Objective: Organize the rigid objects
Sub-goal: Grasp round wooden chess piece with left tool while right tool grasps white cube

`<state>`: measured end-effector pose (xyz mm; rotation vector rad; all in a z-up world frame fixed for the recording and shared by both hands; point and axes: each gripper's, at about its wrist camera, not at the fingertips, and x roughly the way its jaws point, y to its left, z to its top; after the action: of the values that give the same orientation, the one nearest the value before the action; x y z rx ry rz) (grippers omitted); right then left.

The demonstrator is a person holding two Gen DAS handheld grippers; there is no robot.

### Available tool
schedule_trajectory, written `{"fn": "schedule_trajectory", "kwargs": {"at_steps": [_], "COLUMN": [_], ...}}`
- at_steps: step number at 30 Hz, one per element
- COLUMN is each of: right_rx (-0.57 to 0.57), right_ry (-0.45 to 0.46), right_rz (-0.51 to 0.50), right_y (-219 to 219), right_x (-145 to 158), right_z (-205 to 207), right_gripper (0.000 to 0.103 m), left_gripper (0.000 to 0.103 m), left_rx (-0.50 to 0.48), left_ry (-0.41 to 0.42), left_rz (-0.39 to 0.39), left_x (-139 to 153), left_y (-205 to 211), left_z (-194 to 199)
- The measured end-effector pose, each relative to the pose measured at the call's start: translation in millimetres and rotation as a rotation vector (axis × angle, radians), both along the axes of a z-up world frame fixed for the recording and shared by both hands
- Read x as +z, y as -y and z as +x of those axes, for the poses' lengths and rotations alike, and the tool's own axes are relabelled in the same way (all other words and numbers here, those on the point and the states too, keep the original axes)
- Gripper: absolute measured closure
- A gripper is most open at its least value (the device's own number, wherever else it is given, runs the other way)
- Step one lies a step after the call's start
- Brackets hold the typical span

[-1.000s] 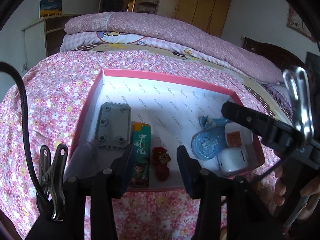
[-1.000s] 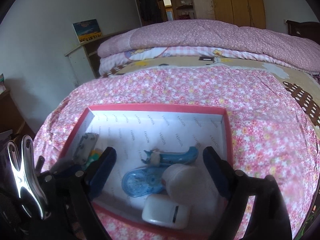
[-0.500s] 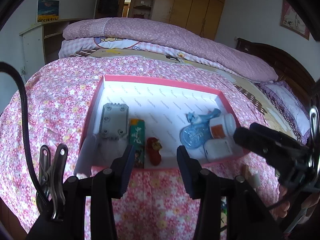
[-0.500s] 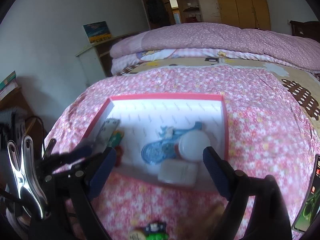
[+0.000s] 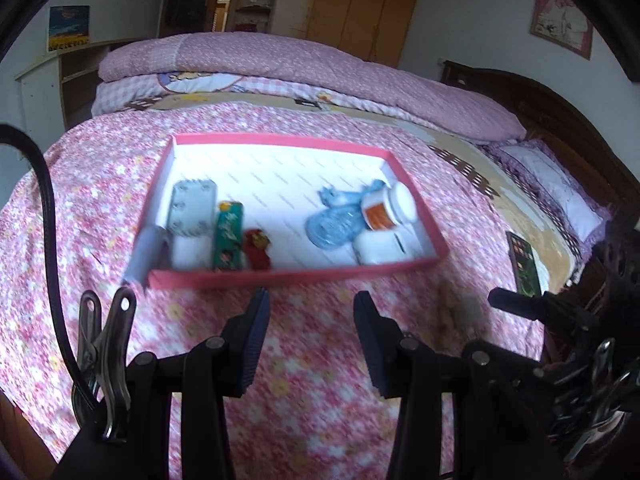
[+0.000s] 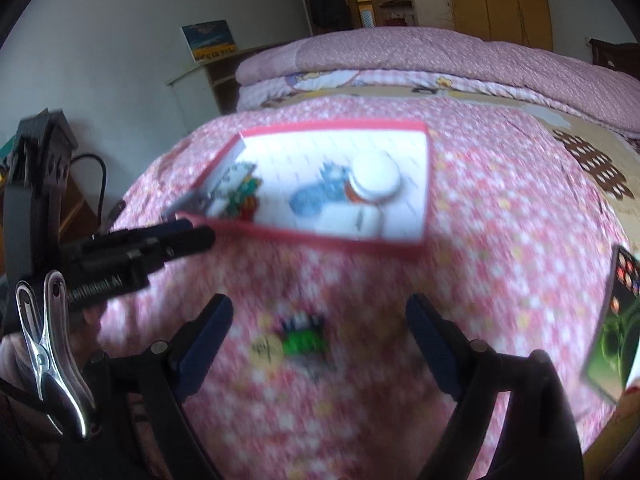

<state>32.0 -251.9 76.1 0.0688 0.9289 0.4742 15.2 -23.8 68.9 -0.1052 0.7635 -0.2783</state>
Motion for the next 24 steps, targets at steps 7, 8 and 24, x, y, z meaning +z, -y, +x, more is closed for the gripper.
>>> {"fn": "schedule_trajectory", "kwargs": {"at_steps": [7, 8, 24], "right_rx": [-0.034, -0.039, -0.048], "right_ry": [-0.033, -0.033, -0.047], "right_rz": [-0.023, -0.030, -0.109], "right_y": [25, 27, 30], "right_x": [-15, -16, -36], "right_z": [-25, -28, -35], "right_gripper": [0.013, 0.013, 0.013], "left_gripper": [0.057, 0.057, 0.057], "left_rx": [-0.068, -0.076, -0.188], "left_ry": [-0.023, -0.028, -0.062], "left_rz": [0.023, 0.025, 0.121], "left_x": [-12, -14, -45], "left_y": [18, 21, 55], "left_z": [-19, -20, -37]}}
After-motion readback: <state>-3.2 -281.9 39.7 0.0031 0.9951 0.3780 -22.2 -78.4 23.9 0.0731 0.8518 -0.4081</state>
